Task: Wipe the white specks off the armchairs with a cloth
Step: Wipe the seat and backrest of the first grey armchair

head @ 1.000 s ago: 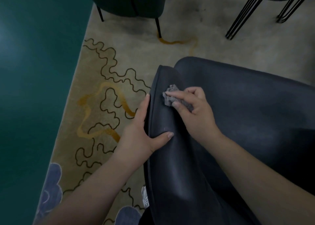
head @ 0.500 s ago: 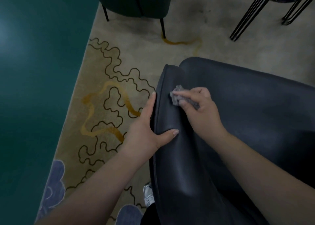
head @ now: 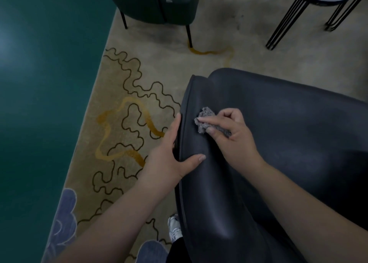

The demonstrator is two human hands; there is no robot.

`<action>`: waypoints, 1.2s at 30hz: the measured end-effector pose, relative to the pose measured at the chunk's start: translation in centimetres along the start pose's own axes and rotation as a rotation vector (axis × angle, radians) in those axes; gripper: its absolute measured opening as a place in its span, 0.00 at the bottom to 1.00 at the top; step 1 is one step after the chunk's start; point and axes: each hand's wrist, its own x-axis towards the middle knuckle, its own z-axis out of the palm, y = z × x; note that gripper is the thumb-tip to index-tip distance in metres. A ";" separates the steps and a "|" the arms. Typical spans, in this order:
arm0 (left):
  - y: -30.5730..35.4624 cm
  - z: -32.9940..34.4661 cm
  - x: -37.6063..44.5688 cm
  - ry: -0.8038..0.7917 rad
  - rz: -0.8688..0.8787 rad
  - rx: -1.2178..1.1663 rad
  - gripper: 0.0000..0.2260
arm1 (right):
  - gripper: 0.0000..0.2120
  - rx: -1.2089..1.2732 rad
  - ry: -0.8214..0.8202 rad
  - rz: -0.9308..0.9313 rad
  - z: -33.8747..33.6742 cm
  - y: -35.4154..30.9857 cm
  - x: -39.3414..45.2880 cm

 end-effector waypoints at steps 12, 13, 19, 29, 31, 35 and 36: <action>0.0 0.5 -0.7 0.041 -0.005 -0.046 0.44 | 0.12 -0.112 0.008 0.080 0.7 -0.8 10.7; -0.1 0.6 -0.7 0.046 -0.005 -0.038 0.44 | 0.12 -0.121 0.004 0.073 0.6 -0.9 10.0; -0.1 0.5 -0.7 0.042 -0.009 0.008 0.45 | 0.13 -0.094 -0.103 -0.014 0.4 -1.3 1.5; 1.1 -2.4 -3.2 -0.240 -0.098 0.284 0.49 | 0.15 -0.195 -0.134 0.162 -2.7 -1.5 -4.6; 1.3 -3.4 -3.8 -0.240 -0.080 0.375 0.43 | 0.13 -0.227 -0.098 0.185 -2.9 -2.3 -4.7; 1.1 -5.9 -4.6 -0.135 -0.029 0.580 0.31 | 0.11 -0.263 0.015 0.198 -2.1 -4.4 -4.4; 0.9 -6.6 -4.7 -0.116 -0.026 0.625 0.30 | 0.11 -0.281 0.034 0.189 -1.7 -4.9 -4.4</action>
